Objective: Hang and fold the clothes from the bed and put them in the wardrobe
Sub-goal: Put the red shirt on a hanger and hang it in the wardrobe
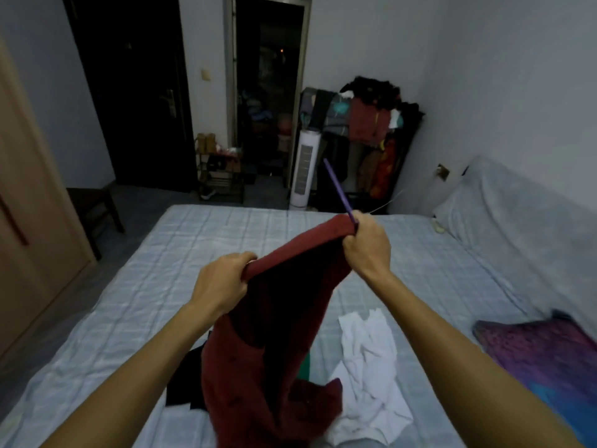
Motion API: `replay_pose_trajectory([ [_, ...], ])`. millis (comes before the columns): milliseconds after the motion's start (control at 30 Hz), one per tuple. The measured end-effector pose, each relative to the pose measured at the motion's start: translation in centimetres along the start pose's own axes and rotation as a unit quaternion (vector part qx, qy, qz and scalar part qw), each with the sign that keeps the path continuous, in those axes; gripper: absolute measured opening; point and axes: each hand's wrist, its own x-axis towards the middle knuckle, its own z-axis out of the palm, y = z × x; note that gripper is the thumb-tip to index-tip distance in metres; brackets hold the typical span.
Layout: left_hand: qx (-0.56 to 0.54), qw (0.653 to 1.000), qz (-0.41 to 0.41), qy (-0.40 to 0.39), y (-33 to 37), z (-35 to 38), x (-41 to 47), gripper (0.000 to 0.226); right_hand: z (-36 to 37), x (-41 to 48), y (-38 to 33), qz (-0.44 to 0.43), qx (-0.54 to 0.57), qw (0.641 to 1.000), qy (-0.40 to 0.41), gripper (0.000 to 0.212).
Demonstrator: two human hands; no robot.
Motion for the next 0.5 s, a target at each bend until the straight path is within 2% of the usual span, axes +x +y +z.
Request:
replay_pose_trajectory([
  [67,0.002,0.998,-0.052,-0.040,-1.3,1.6,-1.8,0.031,-2.7,-0.1,-1.1,-0.011,-0.023,0.999,0.033,0.036],
  [200,-0.015,0.992,-0.112,-0.053,-3.4,3.7,-4.9,0.014,-6.5,-1.5,-1.0,0.035,-0.014,0.995,0.087,0.034],
  [300,-0.043,0.991,-0.110,-0.061,-2.5,3.5,-5.1,0.010,-9.2,-2.3,-0.6,0.052,-0.023,0.992,0.112,0.029],
  [400,-0.131,0.984,-0.121,0.000,1.4,2.3,-3.7,0.010,-12.2,-2.5,0.0,0.064,-0.035,0.986,0.152,0.022],
  [500,-0.247,0.951,-0.171,0.073,5.4,-0.3,-1.6,0.014,-16.0,-2.1,1.3,0.086,-0.053,0.978,0.185,0.028],
])
